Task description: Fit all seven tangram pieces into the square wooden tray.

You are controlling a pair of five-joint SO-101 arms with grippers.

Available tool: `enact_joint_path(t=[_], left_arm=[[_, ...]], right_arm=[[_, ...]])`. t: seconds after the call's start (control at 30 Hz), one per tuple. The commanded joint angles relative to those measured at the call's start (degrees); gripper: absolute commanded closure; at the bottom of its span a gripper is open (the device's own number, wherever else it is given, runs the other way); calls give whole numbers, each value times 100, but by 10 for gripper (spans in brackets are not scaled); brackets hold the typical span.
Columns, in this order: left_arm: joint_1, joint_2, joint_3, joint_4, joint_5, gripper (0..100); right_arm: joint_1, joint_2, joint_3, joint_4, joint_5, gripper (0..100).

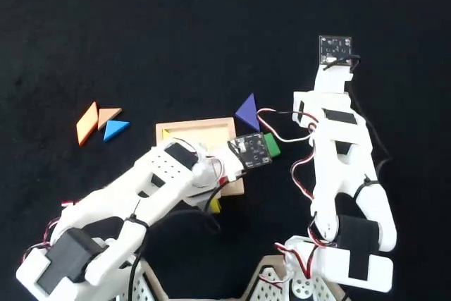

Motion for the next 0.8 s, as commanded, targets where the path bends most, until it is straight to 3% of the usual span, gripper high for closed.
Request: enact_joint_path(t=[0.0, 0.27, 0.77], left_arm=[[57, 202, -303, -18, 53, 665], [84, 1371, -1508, 1046, 26, 667], [136, 1292, -1719, 1468, 53, 668]], right_arm=[[114, -268, -31, -62, -44, 966], [237, -268, -48, -62, -44, 966], [220, -233, -57, -97, -44, 966]])
